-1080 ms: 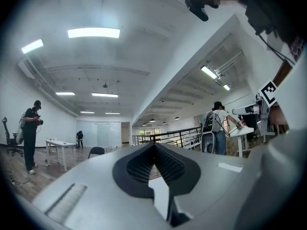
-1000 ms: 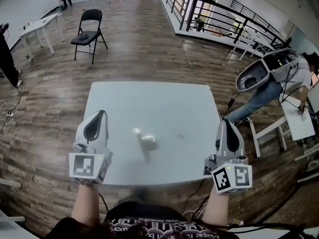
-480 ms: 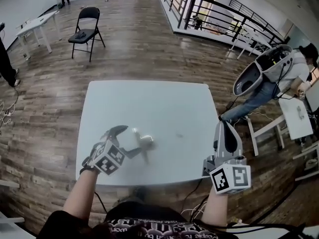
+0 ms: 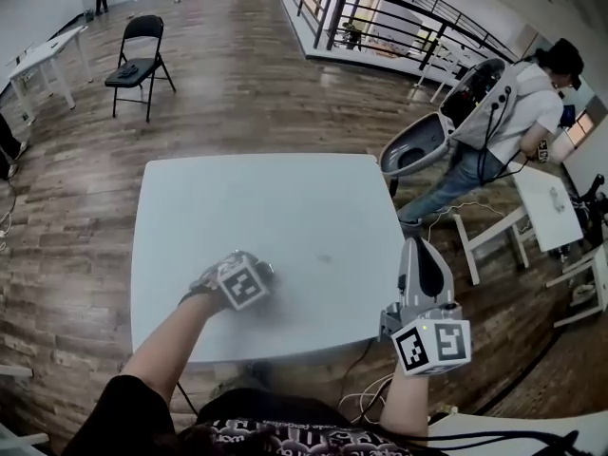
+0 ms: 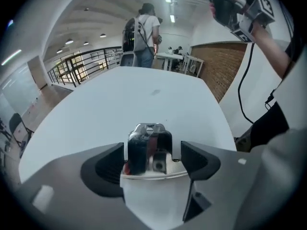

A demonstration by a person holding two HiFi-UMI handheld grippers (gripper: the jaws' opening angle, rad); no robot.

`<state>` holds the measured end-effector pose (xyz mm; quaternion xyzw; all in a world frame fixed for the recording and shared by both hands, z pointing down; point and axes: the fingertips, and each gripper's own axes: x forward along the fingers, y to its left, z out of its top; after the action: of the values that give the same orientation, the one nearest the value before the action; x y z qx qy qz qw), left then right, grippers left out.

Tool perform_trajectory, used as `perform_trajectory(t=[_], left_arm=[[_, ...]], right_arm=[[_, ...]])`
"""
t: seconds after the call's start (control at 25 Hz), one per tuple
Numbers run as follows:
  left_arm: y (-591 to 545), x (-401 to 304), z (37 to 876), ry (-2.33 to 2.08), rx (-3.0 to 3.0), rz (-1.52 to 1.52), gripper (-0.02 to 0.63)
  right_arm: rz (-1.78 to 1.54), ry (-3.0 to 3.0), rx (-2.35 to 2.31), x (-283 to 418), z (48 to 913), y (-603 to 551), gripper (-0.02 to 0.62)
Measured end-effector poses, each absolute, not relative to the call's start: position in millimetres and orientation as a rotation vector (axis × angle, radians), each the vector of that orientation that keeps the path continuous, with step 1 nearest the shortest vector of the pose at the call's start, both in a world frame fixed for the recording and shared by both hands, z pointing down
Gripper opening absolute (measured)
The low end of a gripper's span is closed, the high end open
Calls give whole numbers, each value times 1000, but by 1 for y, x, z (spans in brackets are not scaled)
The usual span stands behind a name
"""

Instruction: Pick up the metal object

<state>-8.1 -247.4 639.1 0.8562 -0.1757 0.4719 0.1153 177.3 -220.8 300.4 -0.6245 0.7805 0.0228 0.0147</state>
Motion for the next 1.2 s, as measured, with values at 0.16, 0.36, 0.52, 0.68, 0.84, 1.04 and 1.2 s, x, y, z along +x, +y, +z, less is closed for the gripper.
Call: perform_trajectory(t=[0.16,0.36,0.52,0.68,0.84,1.04,1.2], left_arm=[[-250,-5,648,-501,2472,1434,312],[-247,0,650,-474,2469,1460,304],[-244,1,647,-451,2465,1481,291],[-247,1,645,-474,2498,1474,288],[-246,-8,641,-536,2506,1396,288],[-251,-32,591,-721,2501,1173,288],[-260,-51,517,-862,2567,932,288]], right_arm=[[66,2417,-1966,184,303,-220,11],[63,2412,-1976,187,303,-218,11],[65,2401,-1984,190,300,-217,11],[62,2401,-1980,192,300,-217,11],[67,2415,-1964,187,302,-217,11],[70,2418,-1959,188,300,-215,11],[74,2429,-1943,182,299,-217,11]])
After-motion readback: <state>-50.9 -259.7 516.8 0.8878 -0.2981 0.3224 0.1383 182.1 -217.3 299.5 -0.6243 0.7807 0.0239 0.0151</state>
